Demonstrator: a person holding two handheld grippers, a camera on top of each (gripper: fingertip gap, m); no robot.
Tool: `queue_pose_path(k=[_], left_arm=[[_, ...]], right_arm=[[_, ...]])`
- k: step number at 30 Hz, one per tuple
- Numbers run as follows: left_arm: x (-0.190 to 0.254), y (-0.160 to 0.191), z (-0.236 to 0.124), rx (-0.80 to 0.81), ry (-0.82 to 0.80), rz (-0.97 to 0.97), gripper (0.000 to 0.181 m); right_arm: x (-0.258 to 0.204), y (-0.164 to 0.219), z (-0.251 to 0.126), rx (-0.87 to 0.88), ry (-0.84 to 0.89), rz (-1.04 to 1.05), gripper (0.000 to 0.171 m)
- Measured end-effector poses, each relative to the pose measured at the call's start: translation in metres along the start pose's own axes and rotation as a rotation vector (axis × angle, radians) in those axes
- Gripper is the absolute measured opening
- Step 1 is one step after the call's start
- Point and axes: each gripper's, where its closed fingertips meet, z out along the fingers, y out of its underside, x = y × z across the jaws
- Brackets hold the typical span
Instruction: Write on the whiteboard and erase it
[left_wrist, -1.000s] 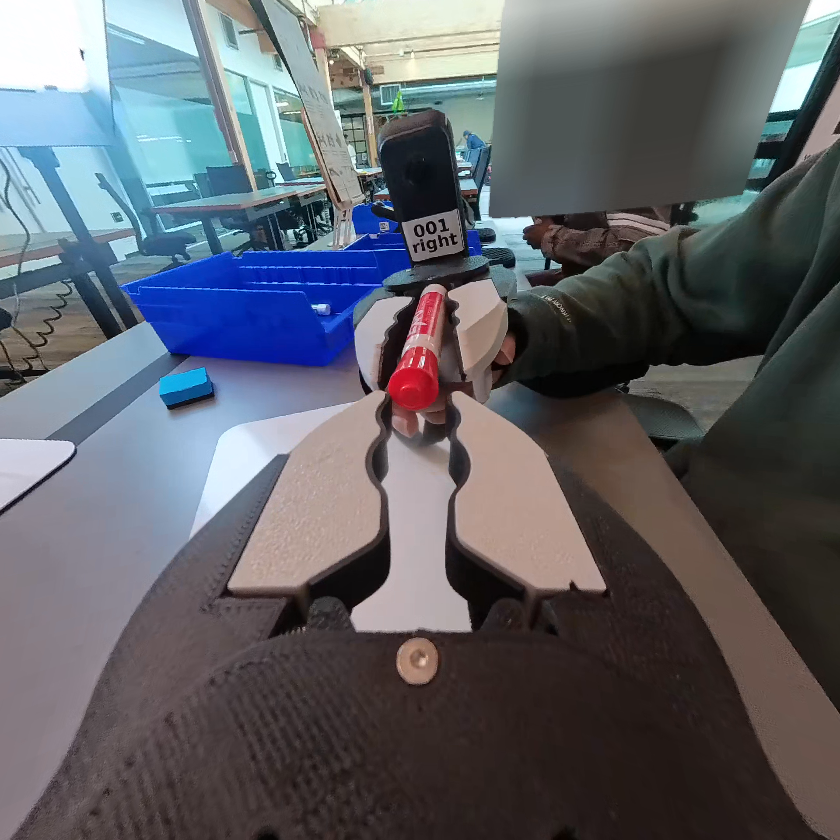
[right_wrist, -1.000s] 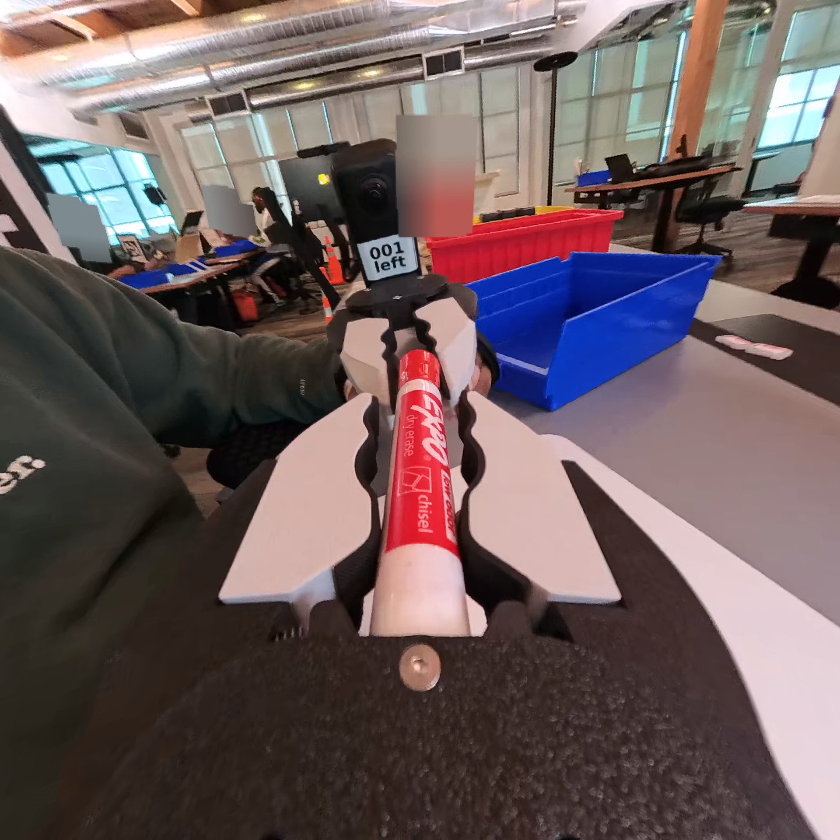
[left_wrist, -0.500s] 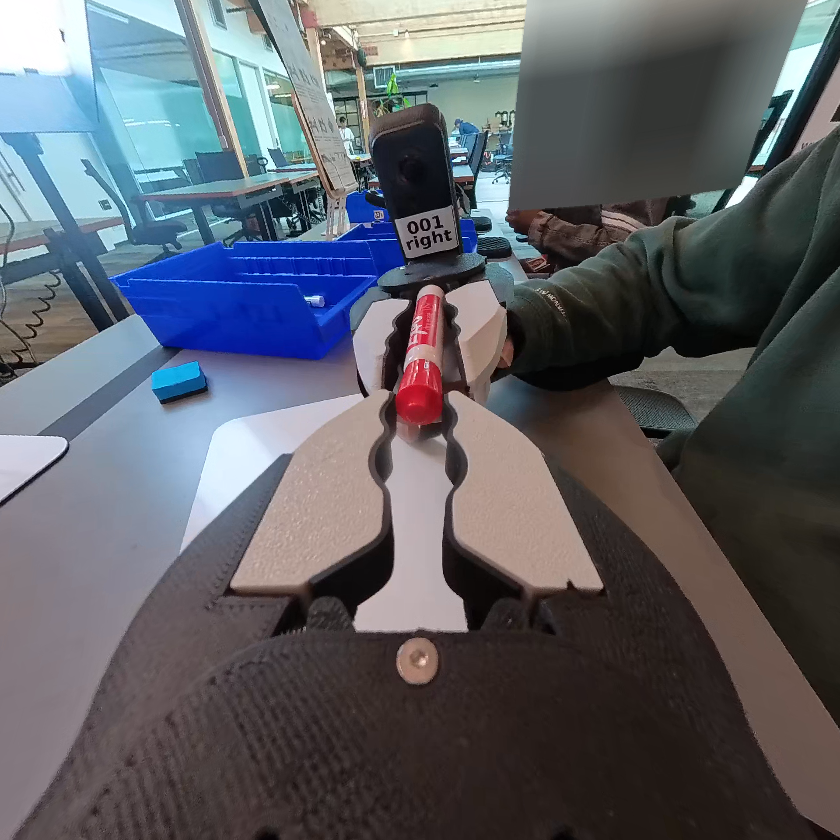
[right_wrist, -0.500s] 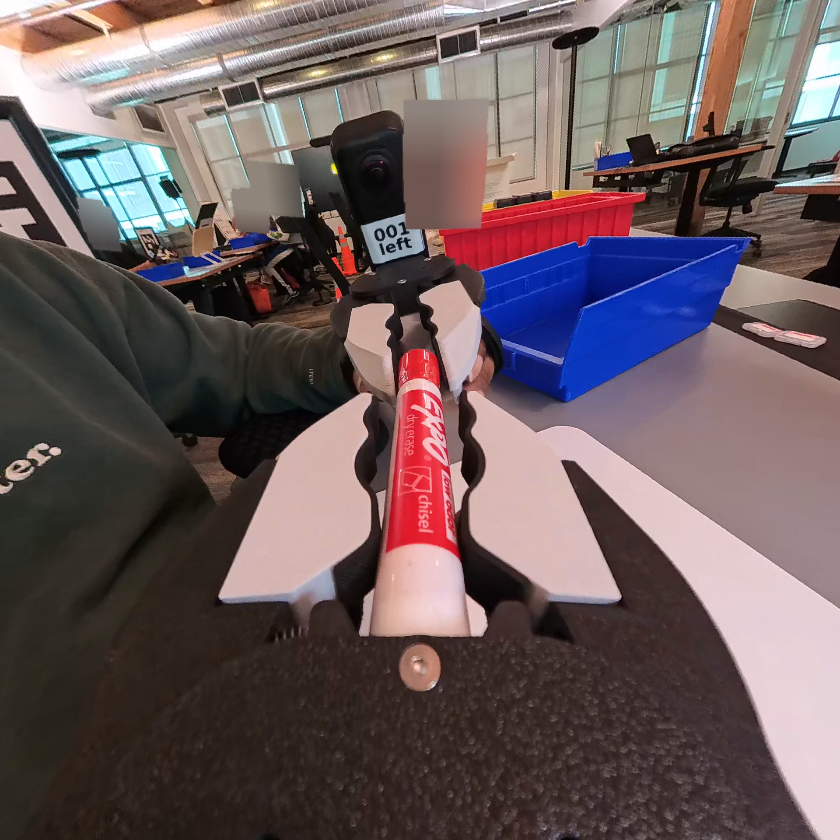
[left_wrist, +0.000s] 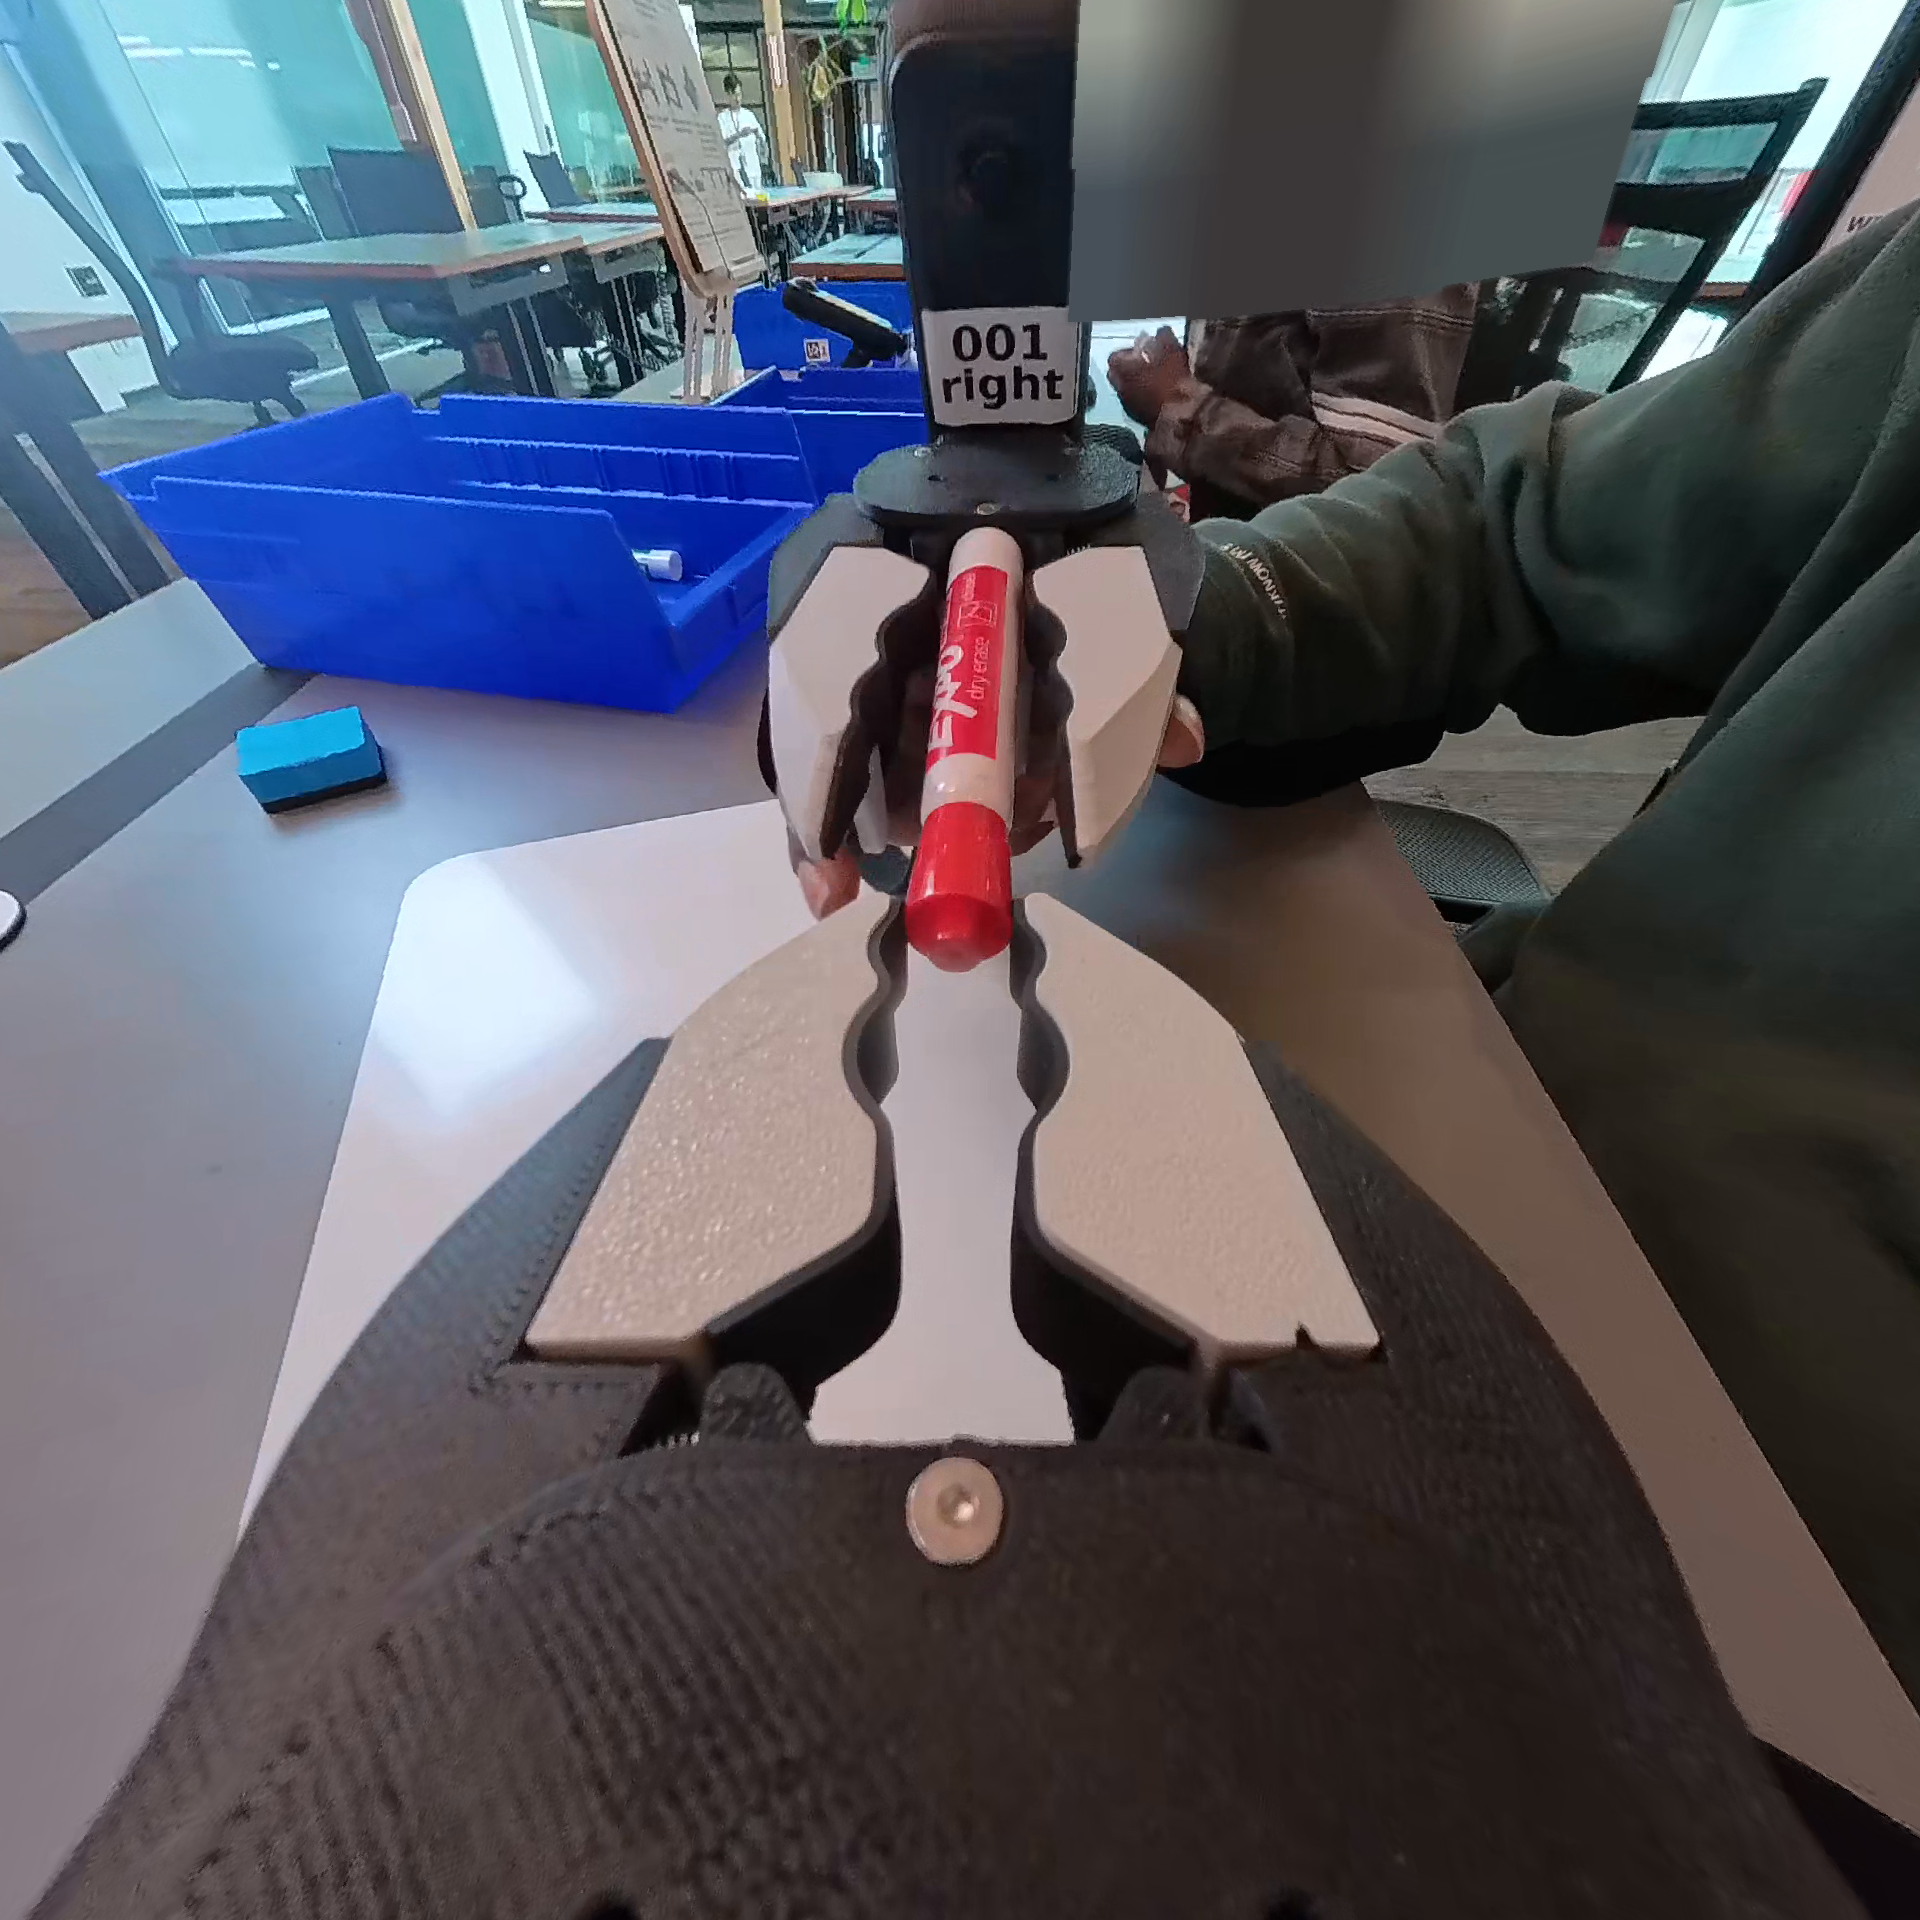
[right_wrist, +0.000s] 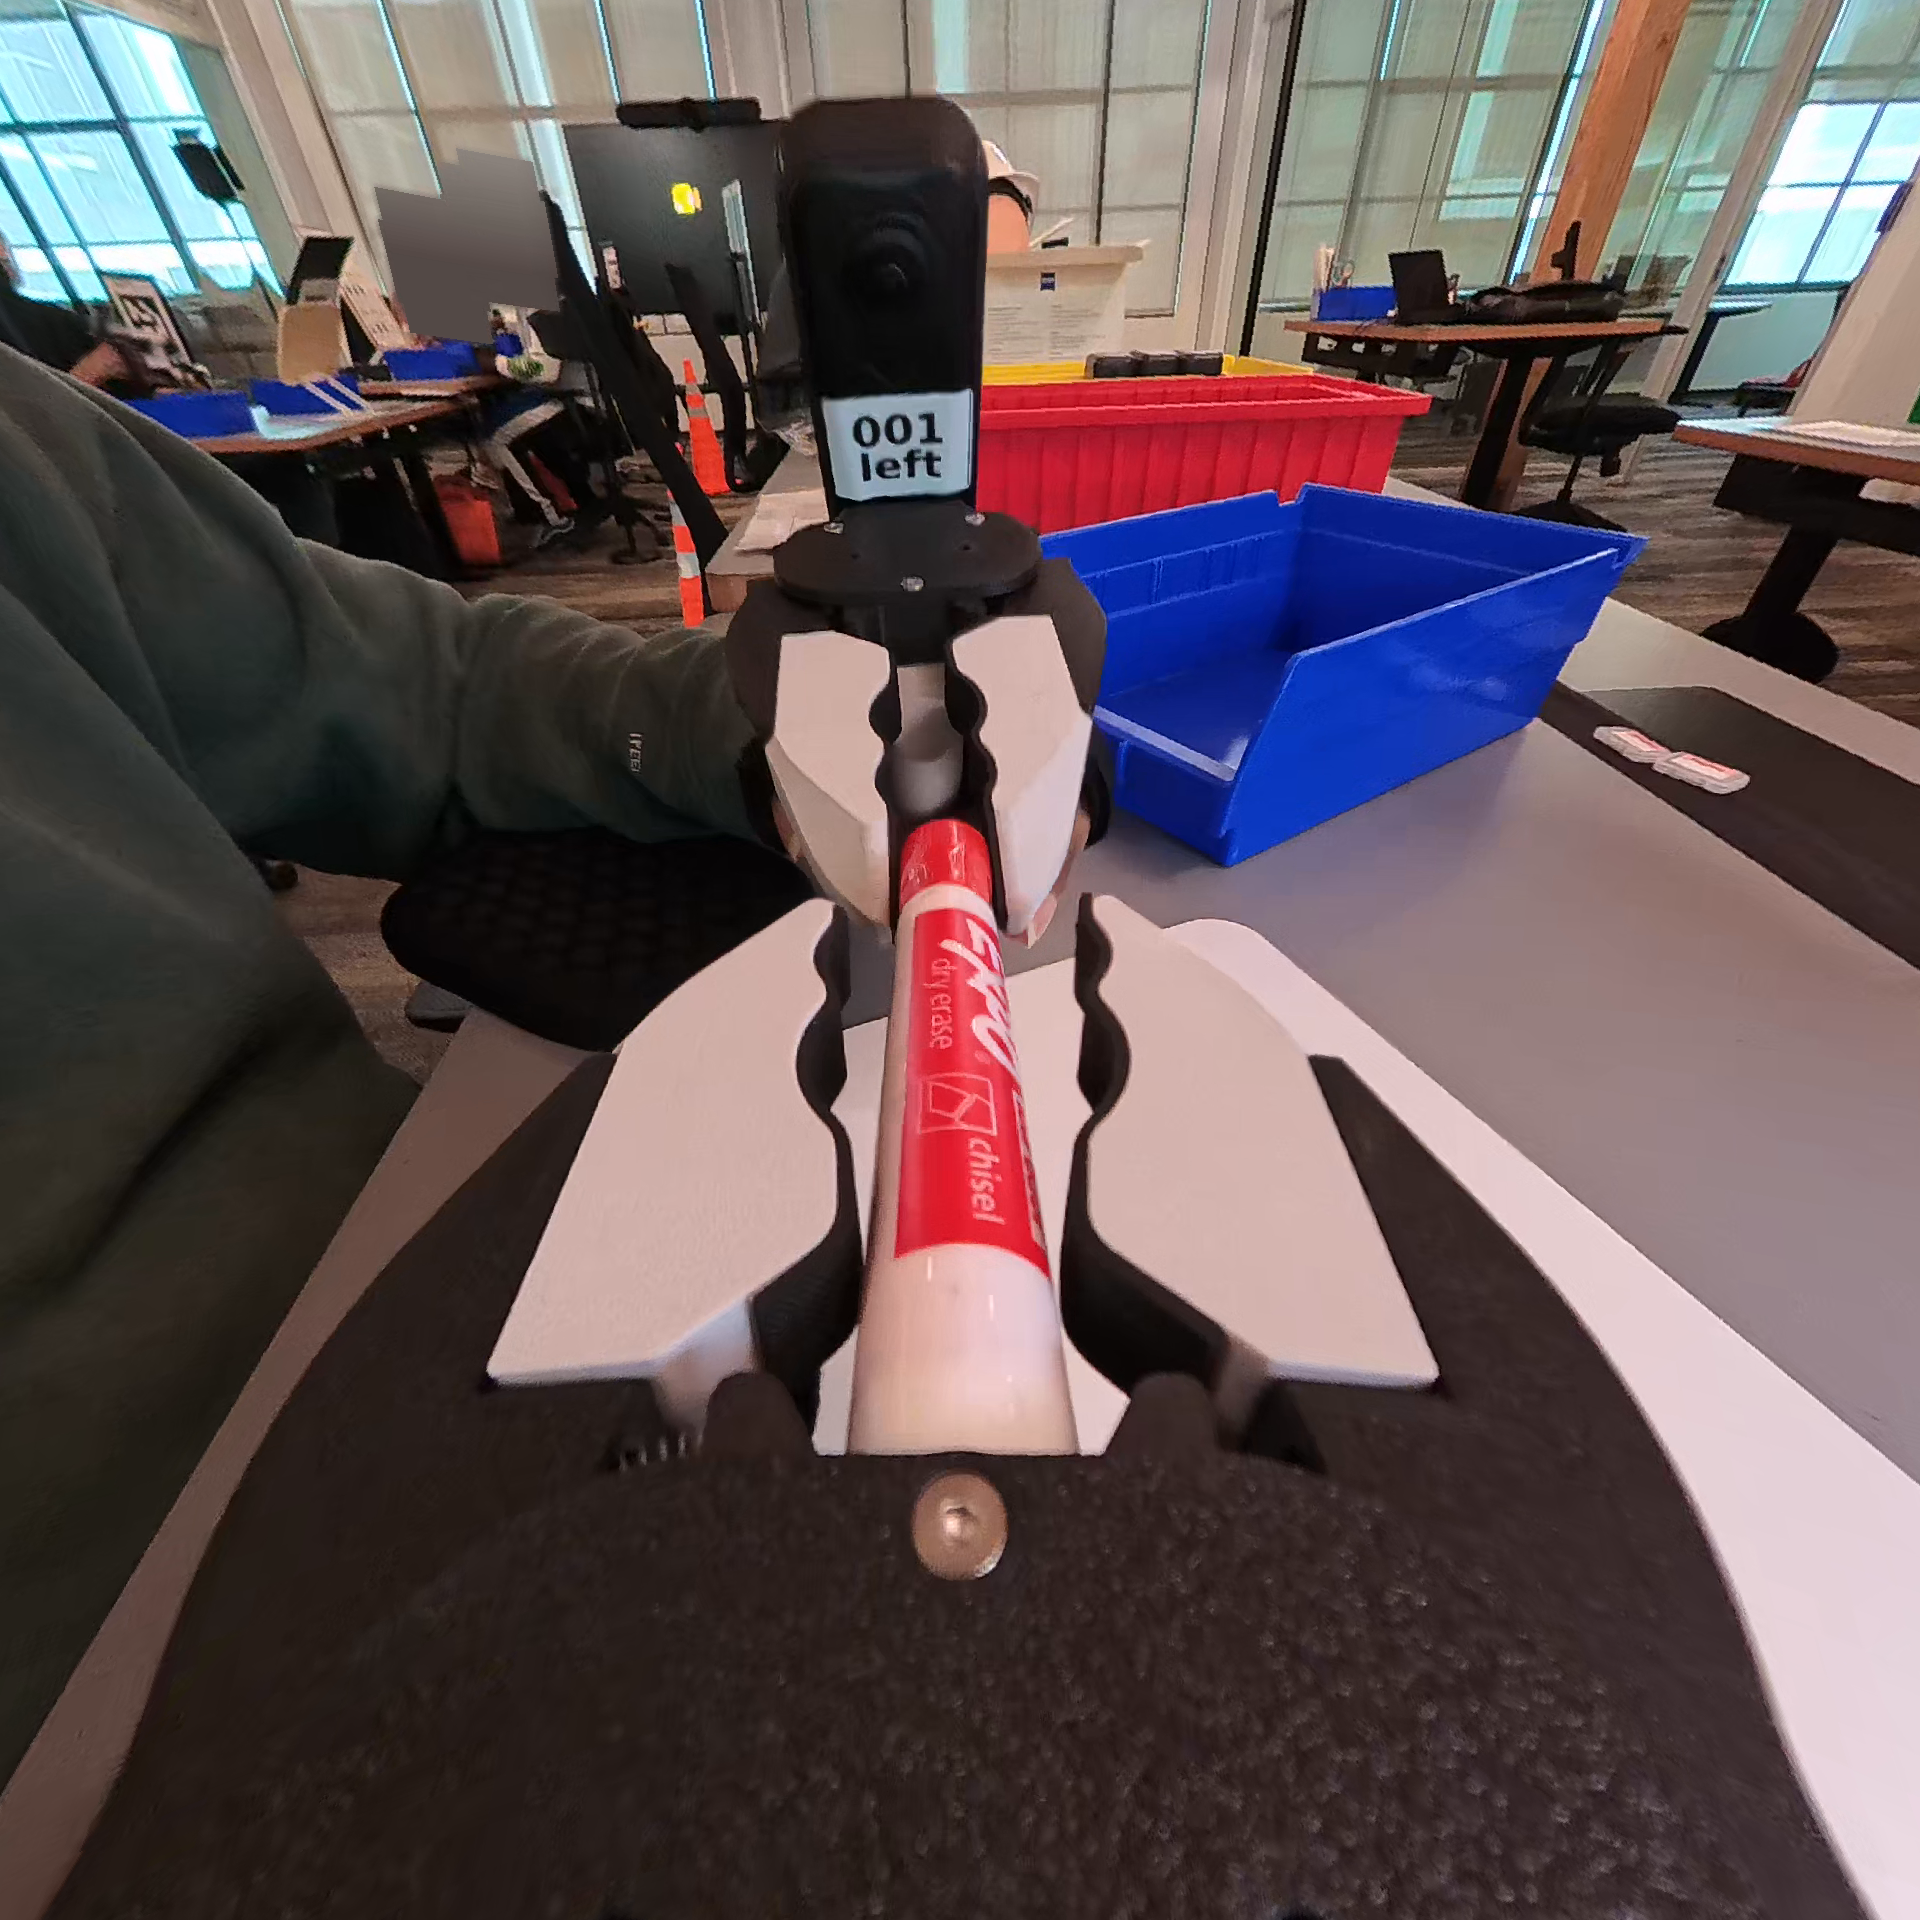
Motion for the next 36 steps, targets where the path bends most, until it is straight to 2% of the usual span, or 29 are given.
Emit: queue_pose_path(k=[11,15,36], left_arm=[[-0.002,0.006,-0.004,-0.043,-0.008,0.017,0.019],[0.000,0.019,-0.001,-0.092,0.002,0.016,0.019],[0.001,0.018,-0.003,-0.085,0.040,-0.046,0.019]], right_arm=[[0.002,0.020,0.004,-0.099,-0.009,0.019,0.042],[0.001,0.020,0.006,-0.087,-0.017,0.021,0.040],[-0.002,0.019,0.008,-0.067,-0.056,0.059,0.047]])
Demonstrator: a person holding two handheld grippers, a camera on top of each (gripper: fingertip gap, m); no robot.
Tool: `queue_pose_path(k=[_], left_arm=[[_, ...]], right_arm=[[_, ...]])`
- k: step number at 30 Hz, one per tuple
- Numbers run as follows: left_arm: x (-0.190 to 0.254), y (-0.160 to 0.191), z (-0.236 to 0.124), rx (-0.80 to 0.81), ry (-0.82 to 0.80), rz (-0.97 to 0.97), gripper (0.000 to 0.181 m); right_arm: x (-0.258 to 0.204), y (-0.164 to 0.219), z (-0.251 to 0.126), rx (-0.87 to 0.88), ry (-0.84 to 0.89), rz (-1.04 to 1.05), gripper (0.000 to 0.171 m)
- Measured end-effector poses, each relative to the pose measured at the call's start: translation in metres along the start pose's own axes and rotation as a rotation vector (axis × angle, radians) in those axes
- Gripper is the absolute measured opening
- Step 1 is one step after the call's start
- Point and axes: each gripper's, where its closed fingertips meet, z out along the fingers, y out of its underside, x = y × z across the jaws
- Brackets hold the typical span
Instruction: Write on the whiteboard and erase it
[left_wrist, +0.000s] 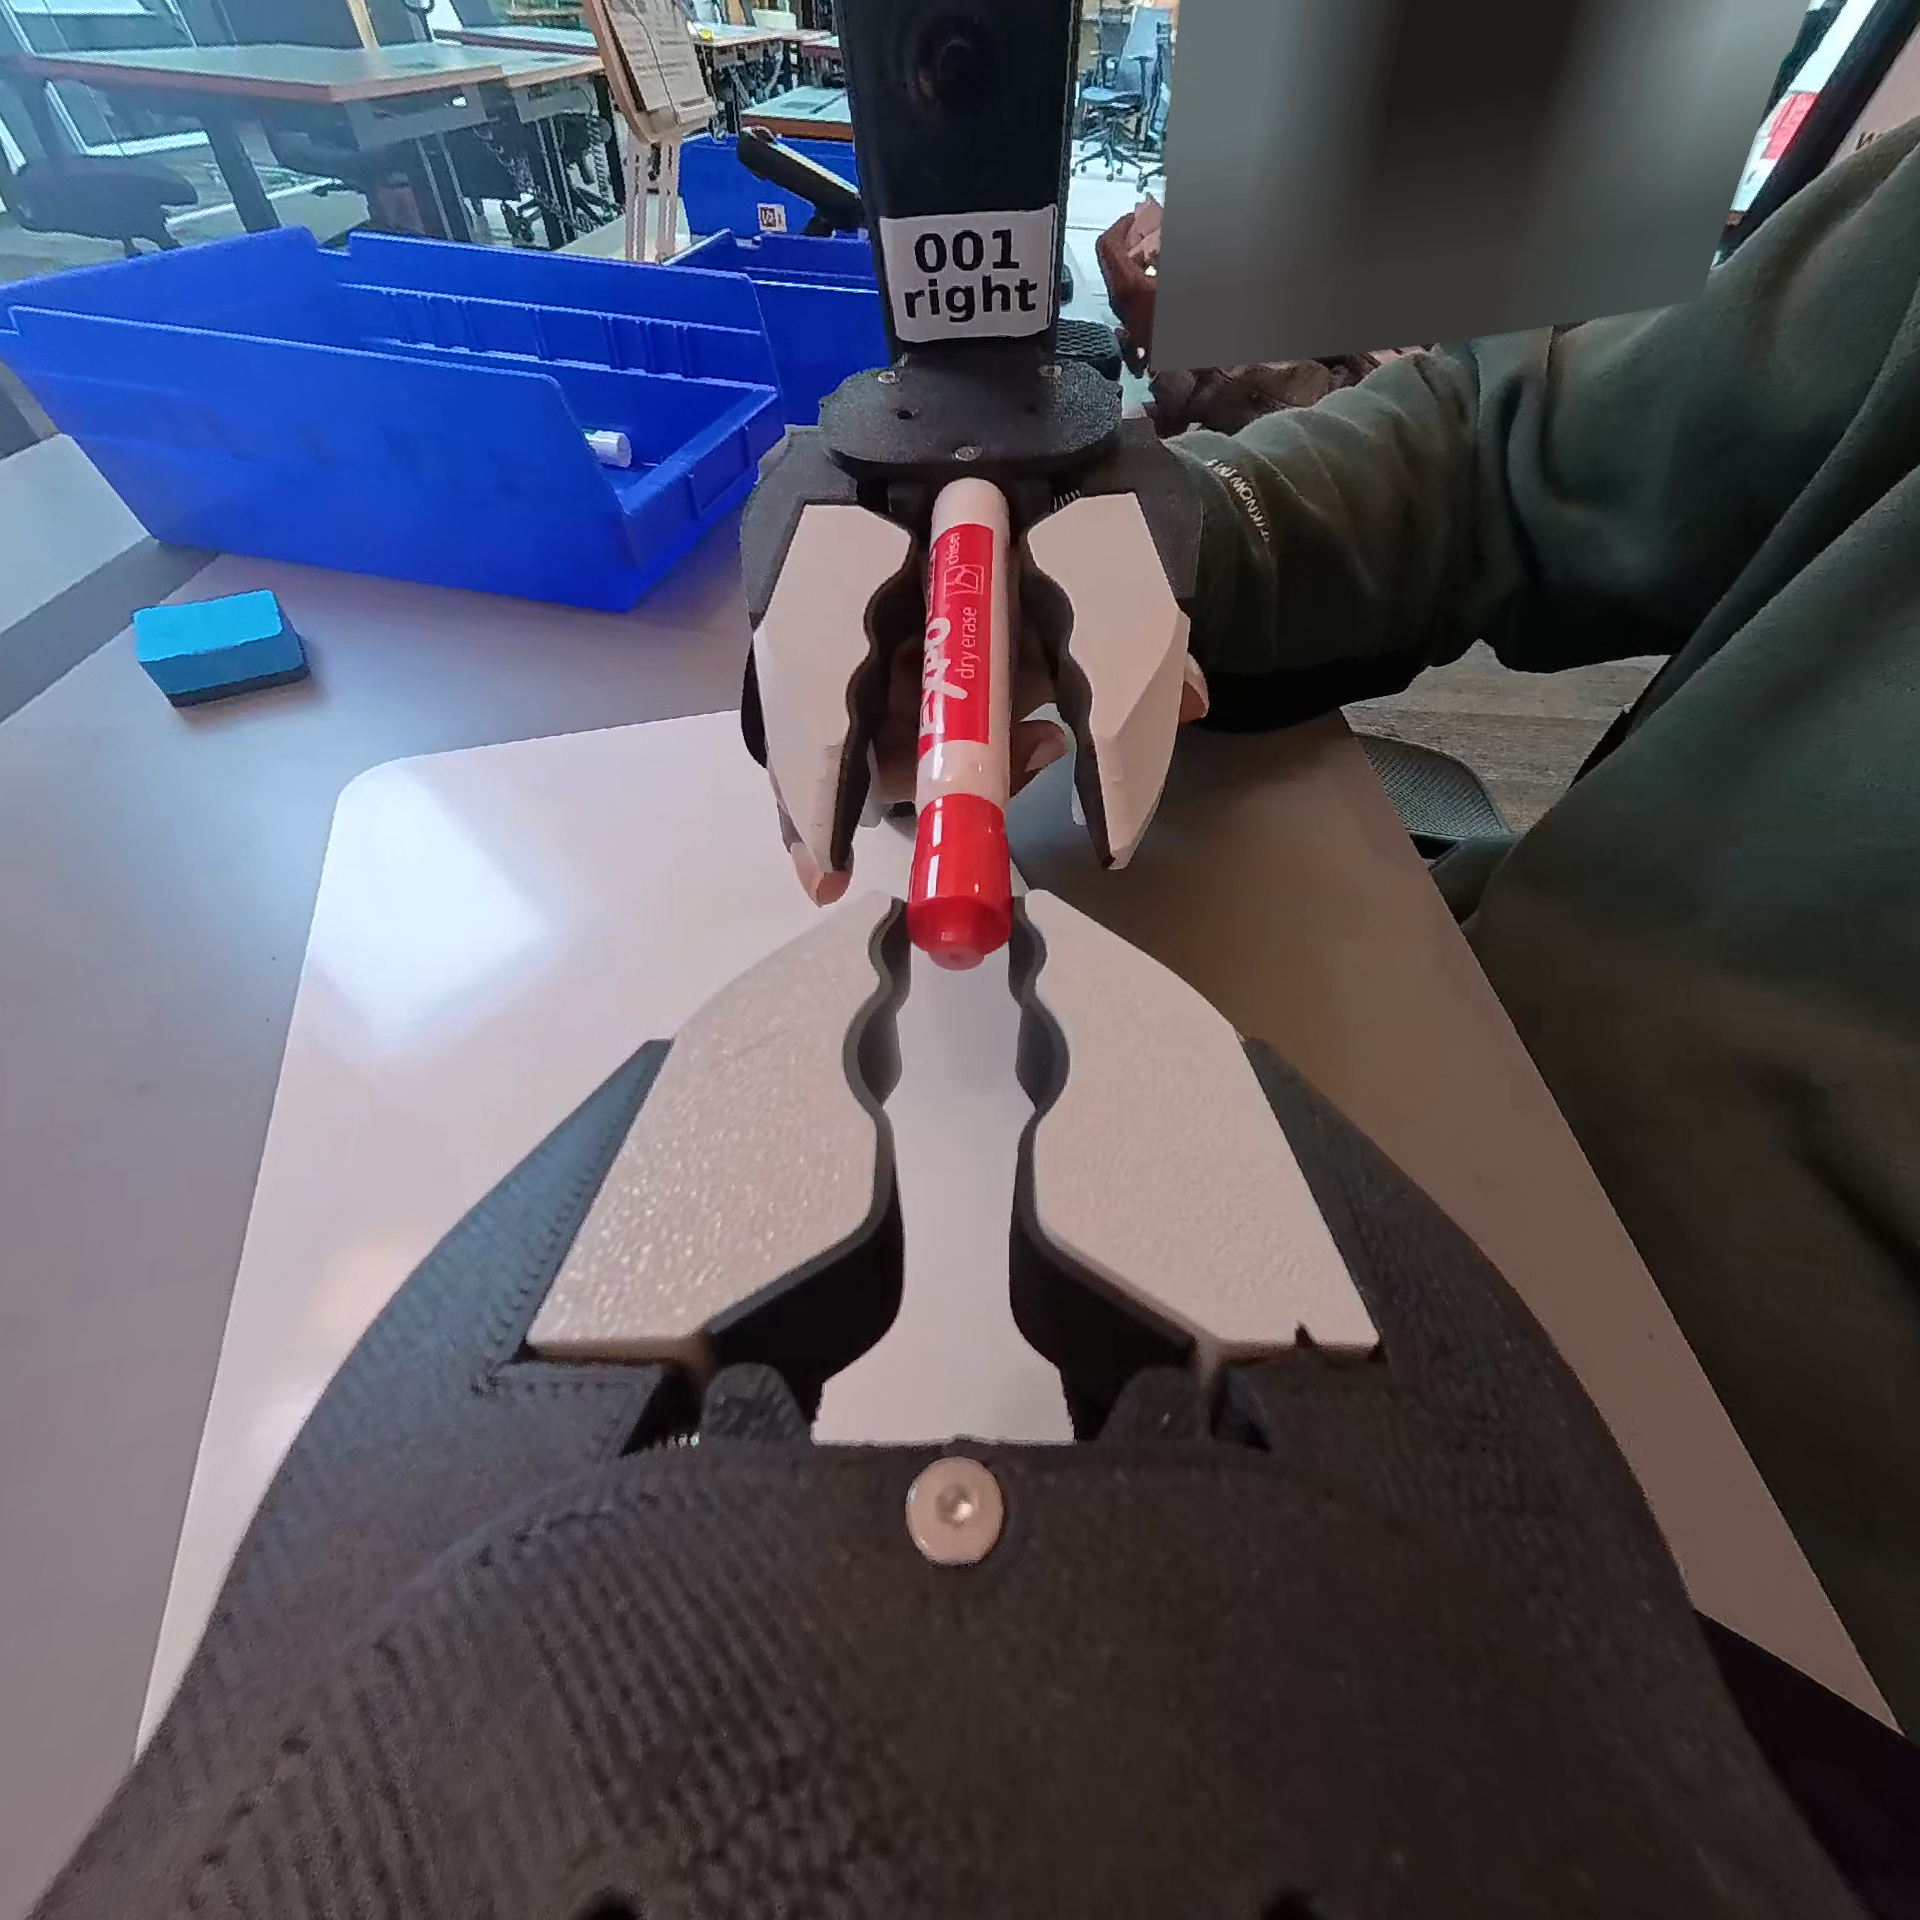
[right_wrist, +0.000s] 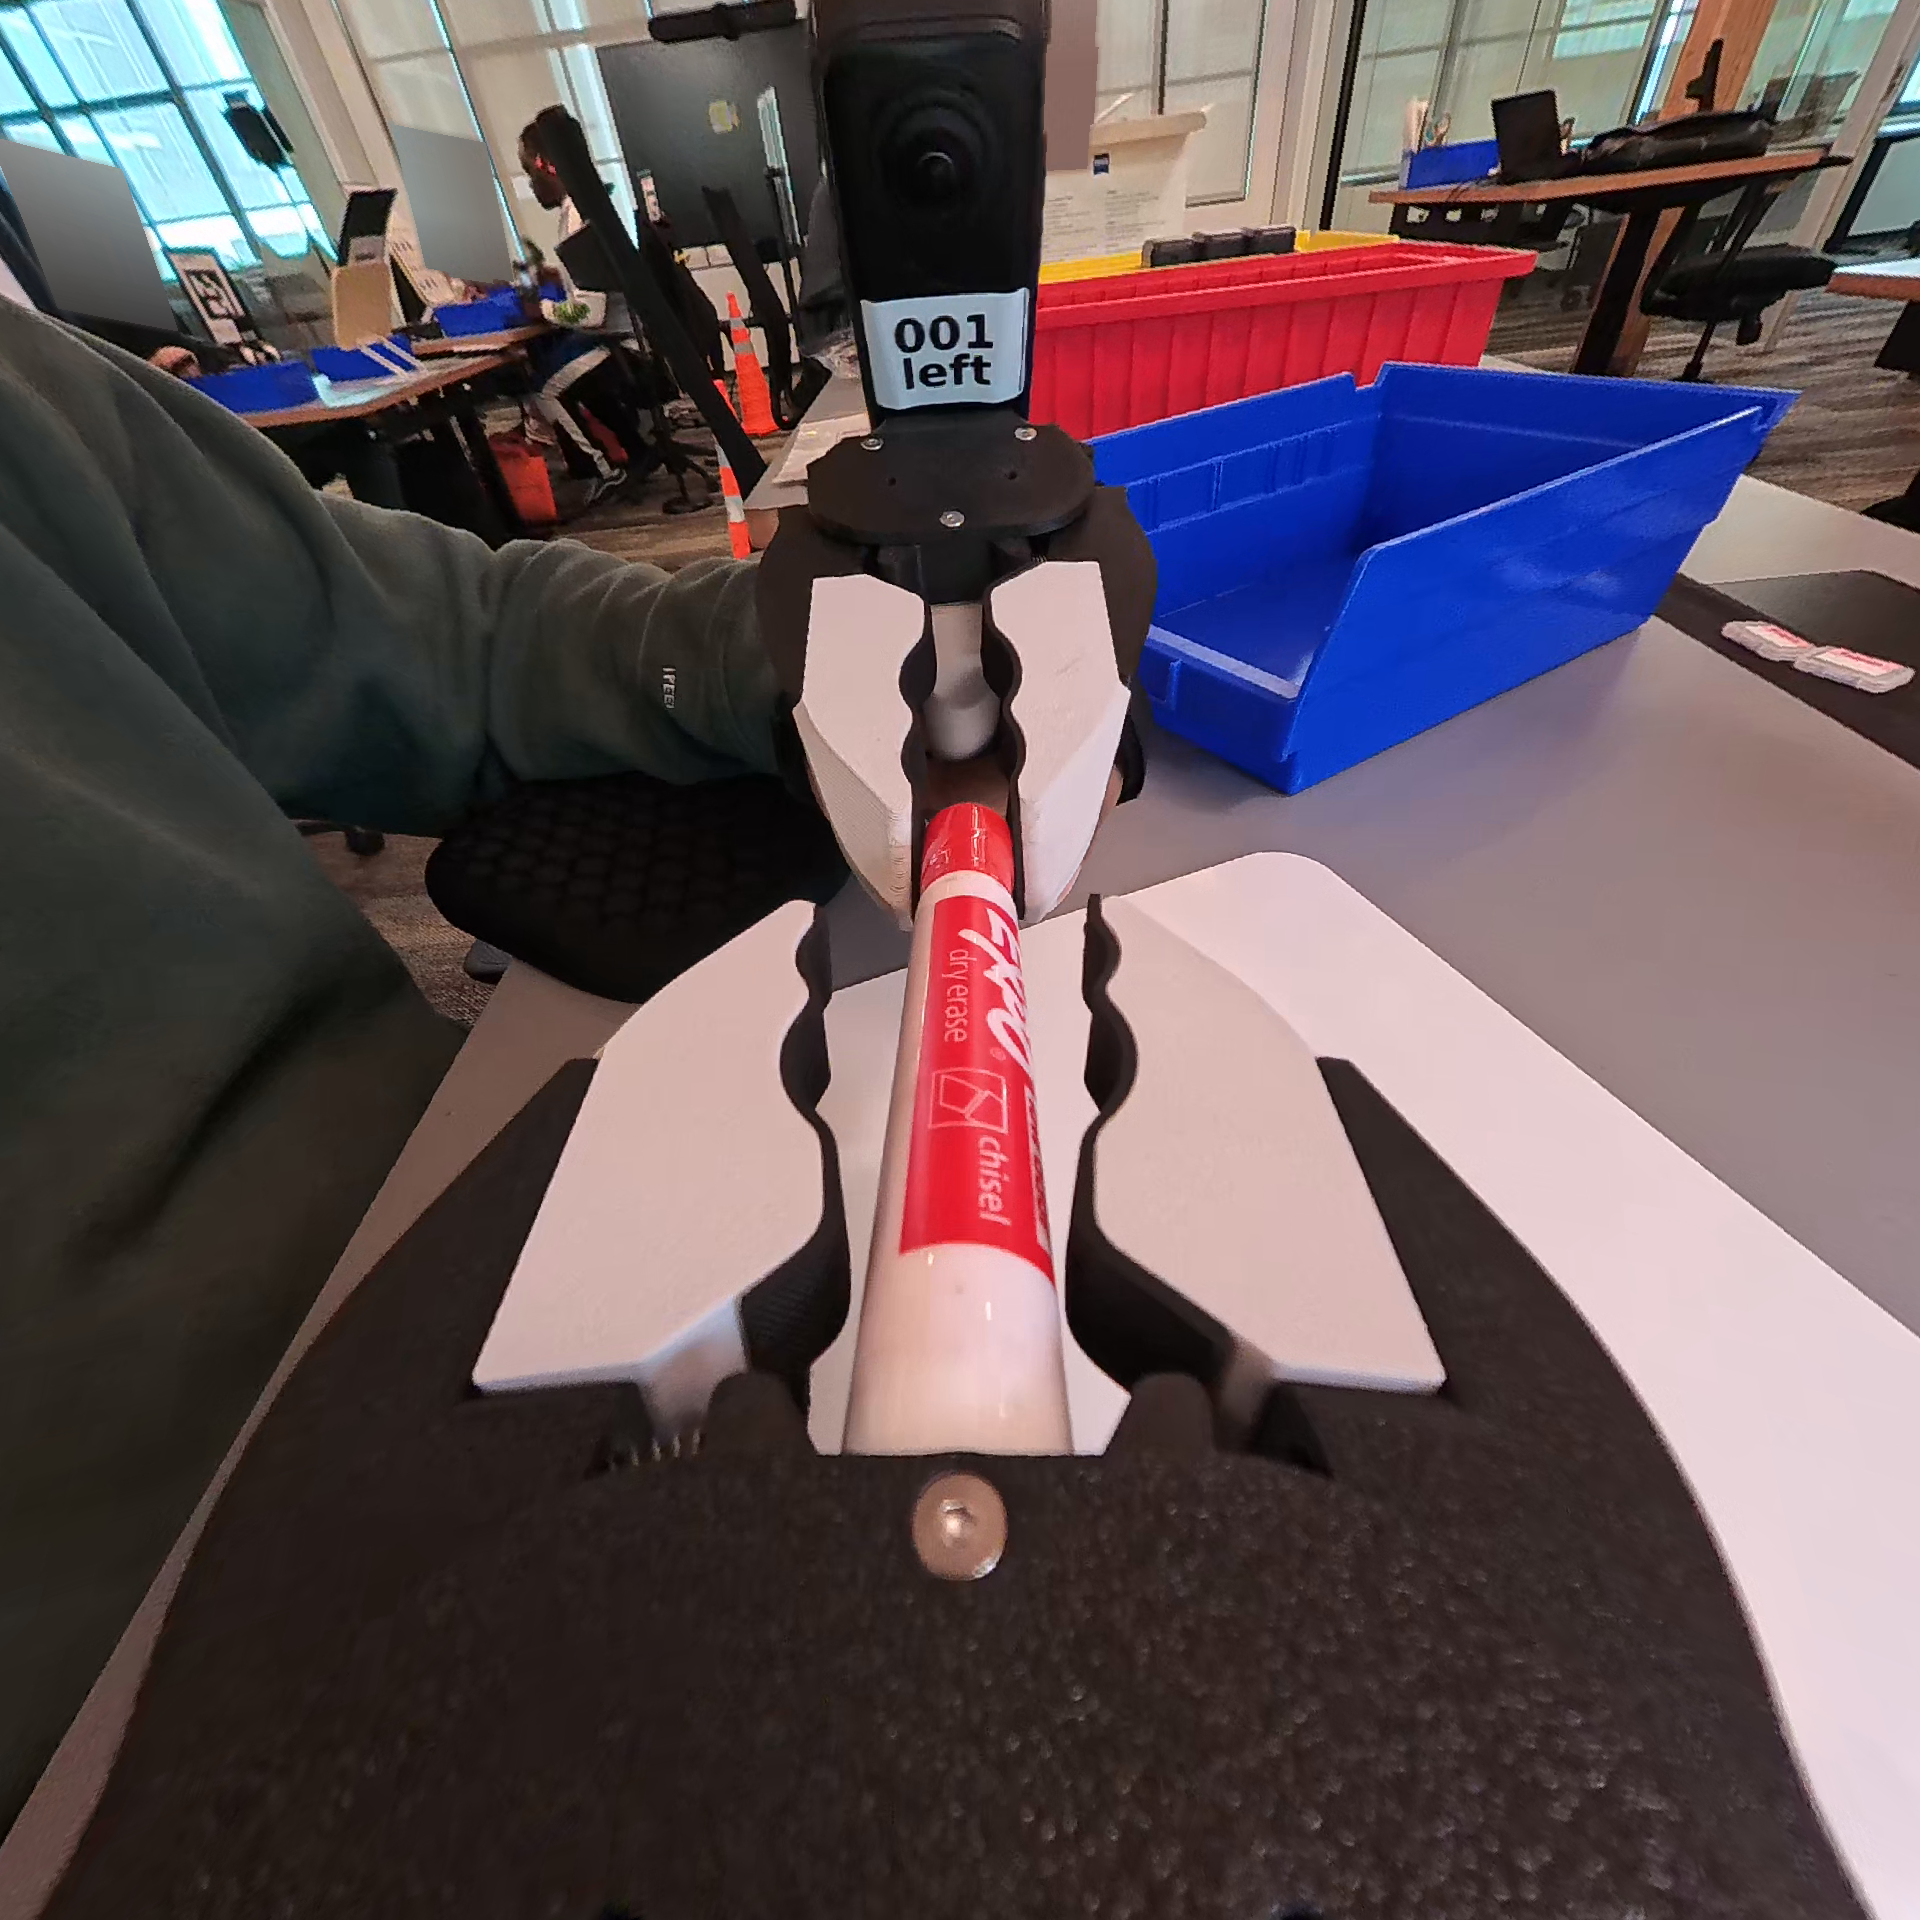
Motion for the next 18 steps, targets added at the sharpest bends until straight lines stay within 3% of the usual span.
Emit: queue_pose_path(k=[18], left_arm=[[0.000,0.004,0.002,-0.008,0.018,-0.036,0.019]], right_arm=[[0.001,0.010,0.000,-0.045,0.023,-0.050,0.039]])
